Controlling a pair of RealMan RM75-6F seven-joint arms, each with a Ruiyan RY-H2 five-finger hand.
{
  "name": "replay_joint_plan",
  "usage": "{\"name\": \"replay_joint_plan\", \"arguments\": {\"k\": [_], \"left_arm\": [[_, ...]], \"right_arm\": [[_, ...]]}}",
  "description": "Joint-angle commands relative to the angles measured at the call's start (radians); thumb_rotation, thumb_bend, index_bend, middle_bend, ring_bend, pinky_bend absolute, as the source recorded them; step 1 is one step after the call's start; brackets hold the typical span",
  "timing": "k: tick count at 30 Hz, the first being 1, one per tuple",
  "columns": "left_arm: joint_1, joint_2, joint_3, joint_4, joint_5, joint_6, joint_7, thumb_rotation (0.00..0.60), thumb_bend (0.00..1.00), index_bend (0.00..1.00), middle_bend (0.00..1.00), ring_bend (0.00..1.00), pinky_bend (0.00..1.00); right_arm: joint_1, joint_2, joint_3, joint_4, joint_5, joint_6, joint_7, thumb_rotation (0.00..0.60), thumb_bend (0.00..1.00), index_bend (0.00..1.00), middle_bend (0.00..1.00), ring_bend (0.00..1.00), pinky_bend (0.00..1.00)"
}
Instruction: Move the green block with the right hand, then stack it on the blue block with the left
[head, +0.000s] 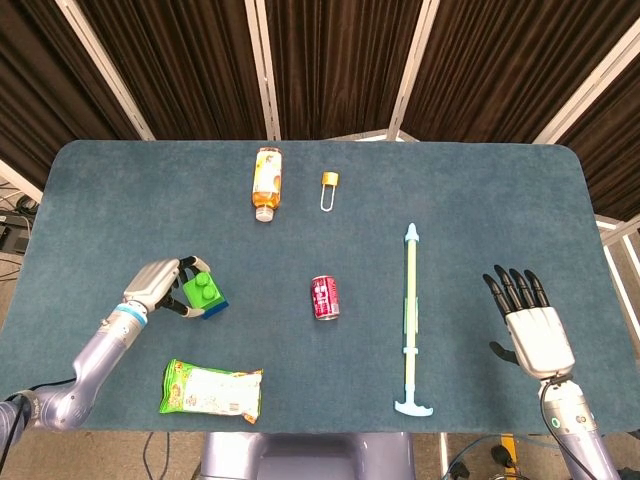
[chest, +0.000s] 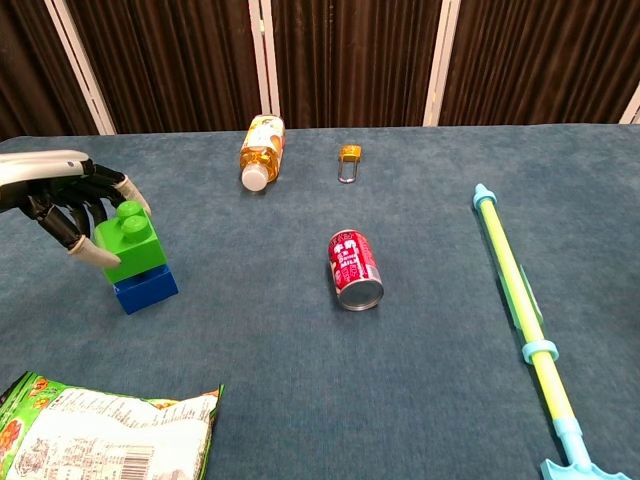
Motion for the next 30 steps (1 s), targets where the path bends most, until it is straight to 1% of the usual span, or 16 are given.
{"name": "replay_joint_plan", "arguments": {"k": [1, 6, 22, 27, 28, 30], "left_arm": [[-0.006, -0.007, 0.001, 0.008, -0.013, -0.004, 0.01, 0.6, 0.17, 0.46, 0.47, 0.47, 0.44], [-0.01, -0.018, 0.001, 0.023, -0.035, -0.003, 0.021, 0.6, 0.17, 0.46, 0.47, 0.47, 0.44], [-0.024, -0.061, 0.007, 0.08, -0.05, -0.027, 0.023, 0.6, 0.17, 0.46, 0.47, 0.47, 0.44], [-0.026, -0.066, 0.008, 0.081, -0.058, -0.024, 0.032, 0.6, 0.17, 0.45, 0.47, 0.47, 0.39], [-0.025, -0.066, 0.008, 0.078, -0.06, -0.021, 0.034, 0.6, 0.17, 0.42, 0.45, 0.45, 0.36], [-0.023, -0.058, 0.012, 0.063, -0.055, -0.017, 0.04, 0.6, 0.17, 0.28, 0.32, 0.34, 0.26]], "right_arm": [[0.0, 0.0, 0.0, 0.001, 0.001, -0.001, 0.0, 0.6, 0.0, 0.0, 0.0, 0.0, 0.0], [0.0, -0.001, 0.002, 0.002, 0.004, -0.004, -0.003, 0.6, 0.0, 0.0, 0.0, 0.0, 0.0], [0.001, -0.006, 0.005, 0.005, 0.011, -0.01, -0.013, 0.6, 0.0, 0.0, 0.0, 0.0, 0.0], [0.001, -0.005, 0.006, 0.005, 0.011, -0.008, -0.011, 0.6, 0.0, 0.0, 0.0, 0.0, 0.0], [0.001, -0.005, 0.006, 0.005, 0.011, -0.009, -0.011, 0.6, 0.0, 0.0, 0.0, 0.0, 0.0], [0.0, -0.005, 0.005, 0.005, 0.01, -0.008, -0.015, 0.6, 0.0, 0.0, 0.0, 0.0, 0.0]]}}
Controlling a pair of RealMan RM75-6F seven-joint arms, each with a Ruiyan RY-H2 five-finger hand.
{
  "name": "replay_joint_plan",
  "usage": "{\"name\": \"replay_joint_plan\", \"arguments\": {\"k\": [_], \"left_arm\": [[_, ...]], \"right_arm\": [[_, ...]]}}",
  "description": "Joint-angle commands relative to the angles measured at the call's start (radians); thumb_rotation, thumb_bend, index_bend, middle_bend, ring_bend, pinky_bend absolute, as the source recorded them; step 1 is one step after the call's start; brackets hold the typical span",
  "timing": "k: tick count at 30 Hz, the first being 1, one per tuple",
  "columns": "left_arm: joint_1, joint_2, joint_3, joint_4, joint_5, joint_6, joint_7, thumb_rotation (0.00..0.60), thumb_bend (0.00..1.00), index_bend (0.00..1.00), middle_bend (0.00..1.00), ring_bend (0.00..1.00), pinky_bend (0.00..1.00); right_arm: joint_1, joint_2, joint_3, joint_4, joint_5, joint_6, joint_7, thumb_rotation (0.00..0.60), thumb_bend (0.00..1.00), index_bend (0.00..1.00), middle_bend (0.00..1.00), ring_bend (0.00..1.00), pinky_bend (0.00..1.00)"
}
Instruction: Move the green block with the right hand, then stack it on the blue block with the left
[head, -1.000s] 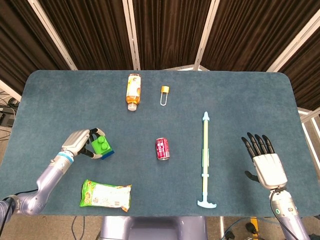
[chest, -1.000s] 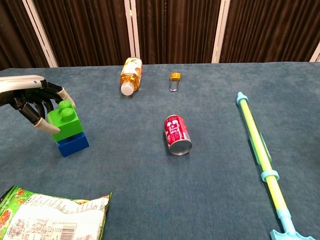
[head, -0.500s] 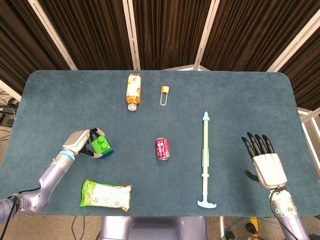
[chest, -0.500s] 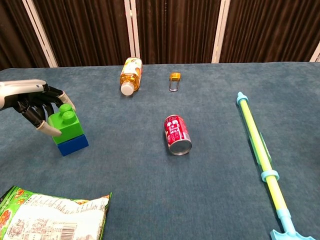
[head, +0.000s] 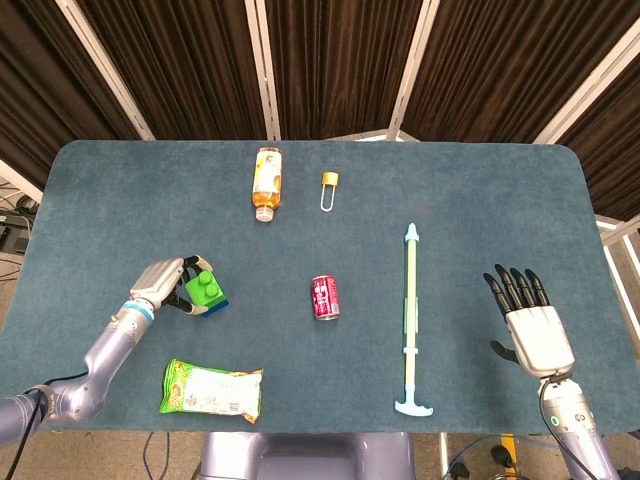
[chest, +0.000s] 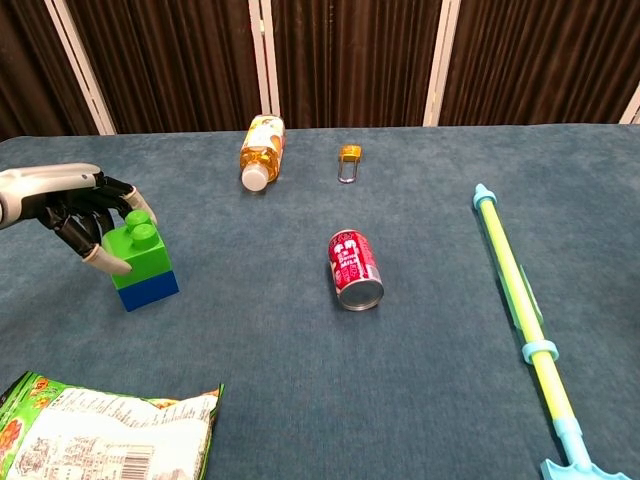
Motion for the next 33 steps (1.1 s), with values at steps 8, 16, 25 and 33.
{"name": "replay_joint_plan", "arguments": {"k": [8, 16, 25, 33], "left_arm": [[0.021, 0.051, 0.01, -0.058, 0.02, 0.021, -0.001, 0.6, 0.05, 0.0, 0.0, 0.0, 0.0], [0.074, 0.136, 0.004, -0.143, 0.063, 0.126, -0.007, 0.6, 0.04, 0.0, 0.0, 0.0, 0.0], [0.256, 0.276, 0.061, -0.272, 0.259, 0.46, 0.035, 0.6, 0.04, 0.0, 0.0, 0.0, 0.0], [0.449, 0.3, 0.162, -0.328, 0.376, 0.773, 0.284, 0.6, 0.04, 0.0, 0.0, 0.0, 0.0]], "right_arm": [[-0.002, 0.003, -0.001, -0.007, -0.004, 0.003, -0.002, 0.6, 0.0, 0.0, 0.0, 0.0, 0.0], [-0.004, 0.01, -0.006, -0.019, -0.017, 0.008, 0.008, 0.6, 0.0, 0.0, 0.0, 0.0, 0.0], [-0.011, 0.029, -0.014, -0.04, -0.051, 0.029, 0.035, 0.6, 0.0, 0.0, 0.0, 0.0, 0.0], [-0.011, 0.034, -0.015, -0.051, -0.089, 0.051, 0.036, 0.6, 0.0, 0.0, 0.0, 0.0, 0.0]]}}
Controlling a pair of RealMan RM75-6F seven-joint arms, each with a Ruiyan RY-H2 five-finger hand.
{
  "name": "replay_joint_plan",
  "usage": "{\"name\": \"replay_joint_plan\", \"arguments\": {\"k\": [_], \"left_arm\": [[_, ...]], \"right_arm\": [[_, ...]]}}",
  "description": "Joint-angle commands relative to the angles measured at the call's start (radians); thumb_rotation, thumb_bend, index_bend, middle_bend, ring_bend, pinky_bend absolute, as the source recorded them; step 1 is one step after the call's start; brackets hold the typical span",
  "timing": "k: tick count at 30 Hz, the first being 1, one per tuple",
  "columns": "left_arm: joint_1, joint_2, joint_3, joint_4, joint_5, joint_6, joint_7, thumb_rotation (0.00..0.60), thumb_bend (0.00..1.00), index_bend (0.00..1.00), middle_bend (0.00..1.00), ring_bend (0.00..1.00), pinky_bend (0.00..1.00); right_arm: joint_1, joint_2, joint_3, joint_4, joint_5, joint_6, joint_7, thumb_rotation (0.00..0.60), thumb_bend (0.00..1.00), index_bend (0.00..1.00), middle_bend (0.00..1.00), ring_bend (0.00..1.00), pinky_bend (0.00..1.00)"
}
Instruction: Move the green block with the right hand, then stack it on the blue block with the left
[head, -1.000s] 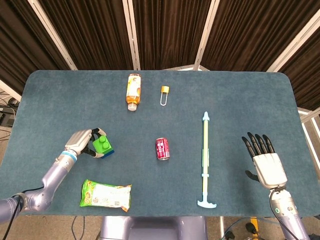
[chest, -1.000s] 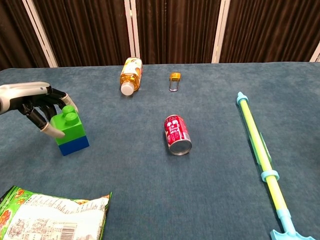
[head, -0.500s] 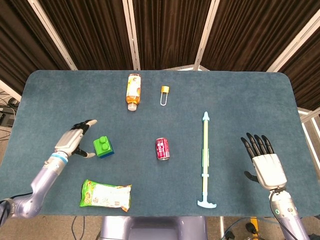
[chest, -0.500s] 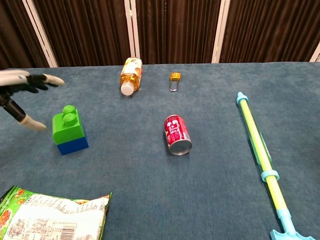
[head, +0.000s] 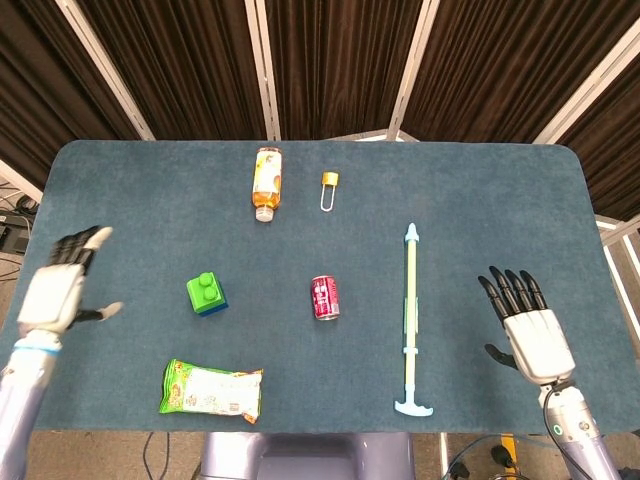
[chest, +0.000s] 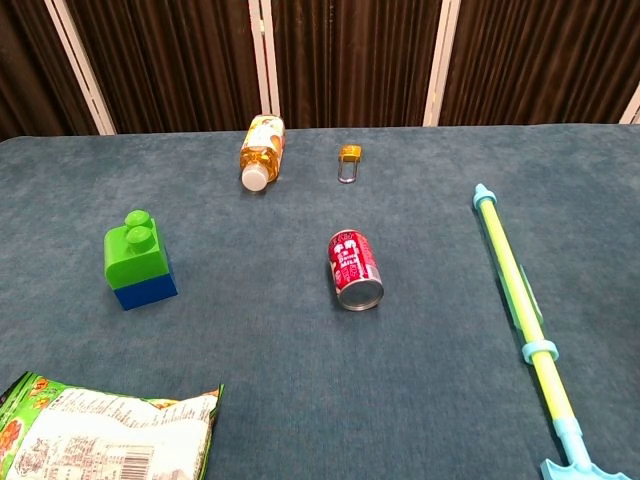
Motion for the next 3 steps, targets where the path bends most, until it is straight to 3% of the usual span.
{"name": "replay_joint_plan", "arguments": {"k": [1, 3], "left_arm": [[0.134, 0.024, 0.074, -0.054, 0.094, 0.173, 0.177, 0.6, 0.04, 0.0, 0.0, 0.0, 0.0], [0.159, 0.011, 0.086, -0.049, 0.123, 0.207, 0.19, 0.6, 0.04, 0.0, 0.0, 0.0, 0.0]], "right_arm": [[0.0, -0.001, -0.001, 0.0, -0.013, 0.008, -0.005, 0.6, 0.0, 0.0, 0.0, 0.0, 0.0], [-0.001, -0.002, 0.0, 0.0, -0.018, 0.013, -0.005, 0.6, 0.0, 0.0, 0.0, 0.0, 0.0]]}}
